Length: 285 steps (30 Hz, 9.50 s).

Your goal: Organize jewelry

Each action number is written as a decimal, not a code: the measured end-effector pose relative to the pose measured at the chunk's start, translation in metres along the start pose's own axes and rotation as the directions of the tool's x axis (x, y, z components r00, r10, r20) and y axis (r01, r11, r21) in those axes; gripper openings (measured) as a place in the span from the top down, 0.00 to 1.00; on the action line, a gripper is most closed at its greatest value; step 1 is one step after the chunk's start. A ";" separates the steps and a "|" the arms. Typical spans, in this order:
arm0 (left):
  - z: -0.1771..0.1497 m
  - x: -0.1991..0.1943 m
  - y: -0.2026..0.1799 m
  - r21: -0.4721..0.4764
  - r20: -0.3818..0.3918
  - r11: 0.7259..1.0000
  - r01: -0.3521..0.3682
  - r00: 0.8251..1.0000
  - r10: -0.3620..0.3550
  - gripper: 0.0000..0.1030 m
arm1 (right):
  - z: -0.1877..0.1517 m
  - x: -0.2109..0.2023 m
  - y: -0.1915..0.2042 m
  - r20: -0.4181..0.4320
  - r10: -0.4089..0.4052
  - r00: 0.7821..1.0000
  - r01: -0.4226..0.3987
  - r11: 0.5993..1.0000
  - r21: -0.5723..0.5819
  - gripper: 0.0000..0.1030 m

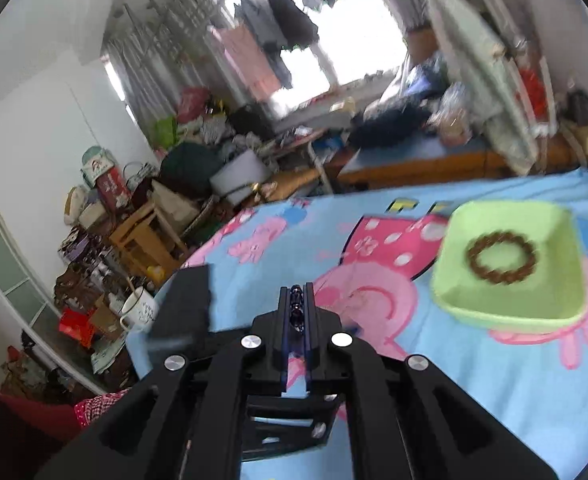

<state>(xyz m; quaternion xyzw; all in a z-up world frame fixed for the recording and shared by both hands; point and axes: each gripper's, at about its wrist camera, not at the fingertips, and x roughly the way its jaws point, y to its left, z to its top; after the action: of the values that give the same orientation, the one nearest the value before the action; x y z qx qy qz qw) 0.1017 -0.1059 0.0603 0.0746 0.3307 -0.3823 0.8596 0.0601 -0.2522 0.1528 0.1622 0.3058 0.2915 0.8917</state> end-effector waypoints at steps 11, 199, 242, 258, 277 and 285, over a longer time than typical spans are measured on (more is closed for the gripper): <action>-0.010 0.009 -0.037 0.026 -0.106 0.983 0.181 0.978 -0.177 0.62 | -0.066 -0.065 -0.084 0.031 -0.216 0.976 0.206 0.959 0.192 1.00; 0.194 -0.028 -0.003 -0.056 0.236 0.985 0.162 0.961 -0.144 1.00 | 0.149 -0.045 -0.067 0.206 -0.232 0.951 0.277 0.933 -0.228 1.00; 0.122 0.102 0.030 -0.165 -0.151 0.986 -0.002 0.988 -0.023 1.00 | 0.061 0.075 -0.166 -0.291 -0.208 0.934 0.234 0.970 0.057 1.00; 0.023 -0.059 0.116 -0.243 -0.034 0.960 -0.142 0.990 0.138 1.00 | 0.025 0.056 -0.068 -0.192 -0.103 0.976 0.095 0.994 -0.050 0.95; -0.090 -0.076 0.104 -0.289 -0.072 0.953 -0.092 0.995 0.074 1.00 | -0.051 0.160 0.001 -0.350 -0.218 0.911 0.068 0.917 -0.393 1.00; -0.078 -0.076 0.064 -0.199 -0.023 0.980 -0.017 1.000 0.013 0.79 | -0.056 0.056 0.020 -0.209 -0.029 0.977 -0.028 0.964 -0.263 1.00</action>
<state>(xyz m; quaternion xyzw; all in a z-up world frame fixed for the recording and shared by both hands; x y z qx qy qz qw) 0.0703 0.0149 0.0401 -0.0049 0.3761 -0.3399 0.8620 0.0522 -0.1961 0.0944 0.0099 0.3572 0.3451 0.8679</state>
